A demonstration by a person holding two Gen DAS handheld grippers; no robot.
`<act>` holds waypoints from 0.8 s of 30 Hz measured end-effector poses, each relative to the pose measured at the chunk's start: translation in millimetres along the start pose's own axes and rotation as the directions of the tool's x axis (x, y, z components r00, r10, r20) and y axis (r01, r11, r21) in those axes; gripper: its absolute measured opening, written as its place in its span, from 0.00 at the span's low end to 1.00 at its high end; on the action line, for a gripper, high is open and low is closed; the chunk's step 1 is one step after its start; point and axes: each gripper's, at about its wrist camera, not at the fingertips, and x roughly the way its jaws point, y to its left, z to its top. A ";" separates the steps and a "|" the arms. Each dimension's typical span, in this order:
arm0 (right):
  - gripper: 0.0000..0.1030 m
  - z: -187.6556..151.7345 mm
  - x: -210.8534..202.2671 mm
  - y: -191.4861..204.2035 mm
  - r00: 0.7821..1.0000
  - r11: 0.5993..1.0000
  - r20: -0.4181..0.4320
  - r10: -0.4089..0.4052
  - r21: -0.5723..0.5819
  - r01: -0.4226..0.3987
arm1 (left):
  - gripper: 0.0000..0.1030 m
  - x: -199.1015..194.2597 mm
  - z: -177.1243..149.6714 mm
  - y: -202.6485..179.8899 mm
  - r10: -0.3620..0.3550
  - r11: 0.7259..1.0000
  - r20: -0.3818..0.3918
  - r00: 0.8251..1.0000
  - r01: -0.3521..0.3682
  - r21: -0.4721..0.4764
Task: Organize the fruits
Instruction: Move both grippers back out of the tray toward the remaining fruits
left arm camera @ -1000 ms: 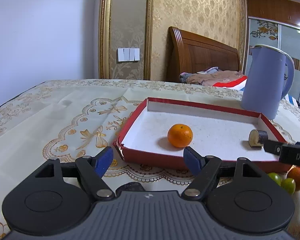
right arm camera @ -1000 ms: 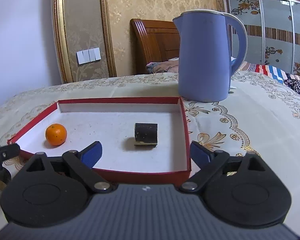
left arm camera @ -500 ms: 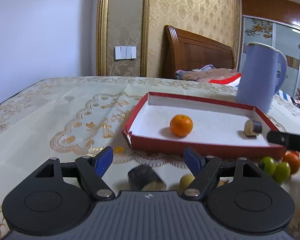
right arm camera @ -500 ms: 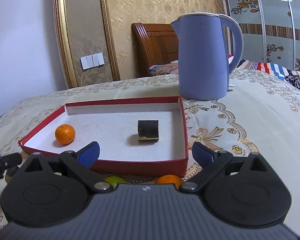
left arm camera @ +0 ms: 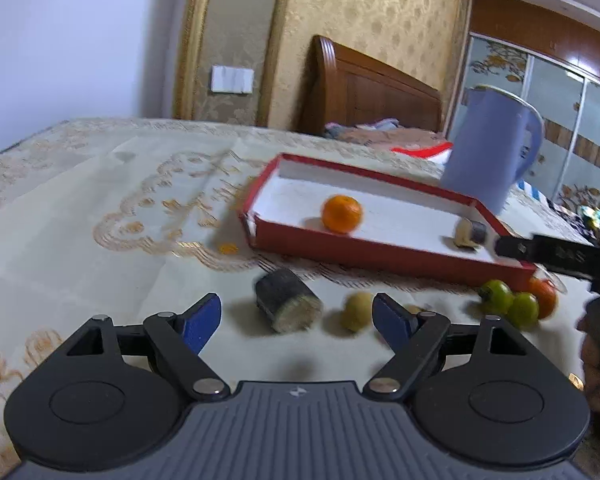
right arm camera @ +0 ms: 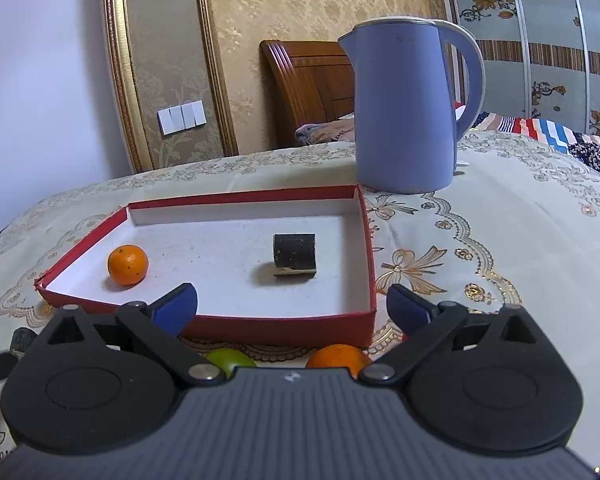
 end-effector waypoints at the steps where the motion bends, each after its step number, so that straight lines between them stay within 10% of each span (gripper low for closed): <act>1: 0.98 -0.1 0.7 0.1 1.000 1.000 -0.003 -0.002 0.000 0.002 | 0.81 -0.9 -1.7 -4.5 -0.011 1.000 -0.009 1.000 0.011 0.011; 24: 0.98 -1.0 4.2 0.0 1.000 1.000 -0.021 -0.008 0.001 0.008 | 0.81 26.6 -11.8 -57.6 0.025 0.984 -0.136 0.990 -0.001 0.176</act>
